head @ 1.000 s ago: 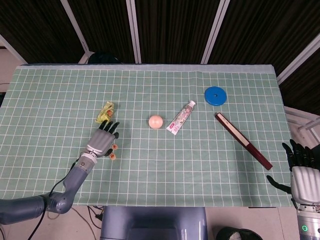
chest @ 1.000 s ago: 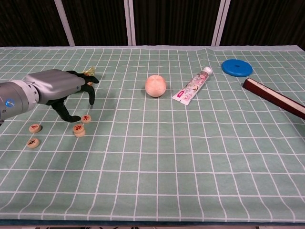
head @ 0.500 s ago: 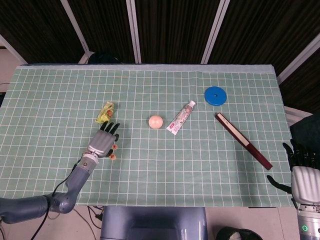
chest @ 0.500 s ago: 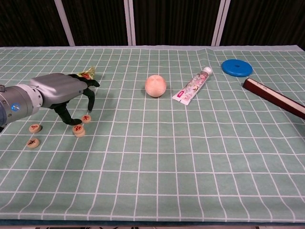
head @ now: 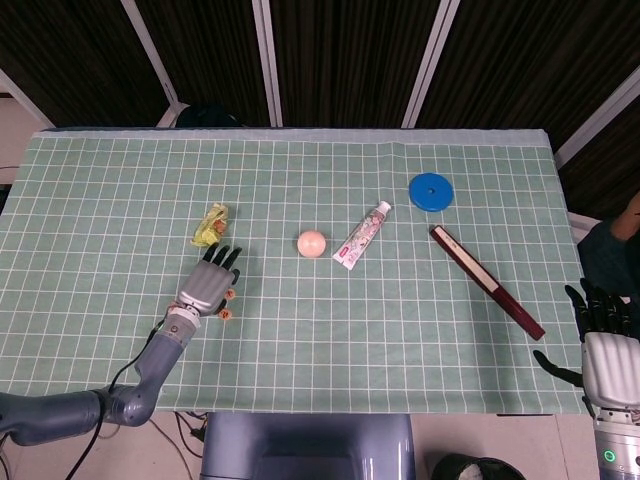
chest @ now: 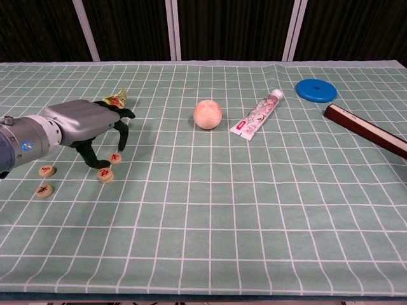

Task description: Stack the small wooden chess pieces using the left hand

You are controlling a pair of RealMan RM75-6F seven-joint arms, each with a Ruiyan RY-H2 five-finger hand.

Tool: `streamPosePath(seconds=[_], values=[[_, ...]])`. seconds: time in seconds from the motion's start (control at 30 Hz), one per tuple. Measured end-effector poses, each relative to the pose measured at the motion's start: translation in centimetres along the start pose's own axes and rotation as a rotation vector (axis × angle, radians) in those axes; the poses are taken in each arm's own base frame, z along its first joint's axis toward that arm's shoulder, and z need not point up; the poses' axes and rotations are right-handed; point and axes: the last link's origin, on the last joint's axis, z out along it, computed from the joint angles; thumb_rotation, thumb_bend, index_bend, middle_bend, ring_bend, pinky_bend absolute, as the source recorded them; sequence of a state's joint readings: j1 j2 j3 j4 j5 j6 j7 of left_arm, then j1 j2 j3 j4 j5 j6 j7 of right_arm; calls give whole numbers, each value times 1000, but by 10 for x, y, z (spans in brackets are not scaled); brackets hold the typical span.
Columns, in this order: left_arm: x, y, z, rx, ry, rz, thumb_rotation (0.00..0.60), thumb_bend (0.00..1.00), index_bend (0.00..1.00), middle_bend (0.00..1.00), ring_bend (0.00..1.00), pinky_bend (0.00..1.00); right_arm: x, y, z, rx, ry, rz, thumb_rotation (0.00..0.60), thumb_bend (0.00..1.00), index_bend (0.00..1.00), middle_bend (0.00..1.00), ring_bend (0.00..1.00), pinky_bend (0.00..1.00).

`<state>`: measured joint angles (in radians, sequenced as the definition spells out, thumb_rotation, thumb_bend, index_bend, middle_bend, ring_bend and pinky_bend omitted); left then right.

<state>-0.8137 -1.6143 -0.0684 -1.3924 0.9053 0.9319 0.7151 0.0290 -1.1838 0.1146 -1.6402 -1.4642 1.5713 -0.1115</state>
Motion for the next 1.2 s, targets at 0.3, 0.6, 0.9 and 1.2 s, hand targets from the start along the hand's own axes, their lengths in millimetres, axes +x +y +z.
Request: streamPosePath(seconds=[0.3,0.6,0.9,1.2], values=[[0,2,2,1,-2,8,600,308,455,20,0,0,0,0,0,-1,1,4,600,233,119,13,0,0],[0,5,3,1,-1,17,600,309,458,20,0,0,0,0,0,-2,-1,3,600,233,119,13,0,0],[0,5,3,4,-4,21,600,344,502,35,0,0,0,0,0,-5,-4,5,600,233,119,13,0,0],[12,2,-1,-1,30,-6,600,344,503,35,0,0,0,0,0,-4,-1,6,600,233,119,13,0,0]])
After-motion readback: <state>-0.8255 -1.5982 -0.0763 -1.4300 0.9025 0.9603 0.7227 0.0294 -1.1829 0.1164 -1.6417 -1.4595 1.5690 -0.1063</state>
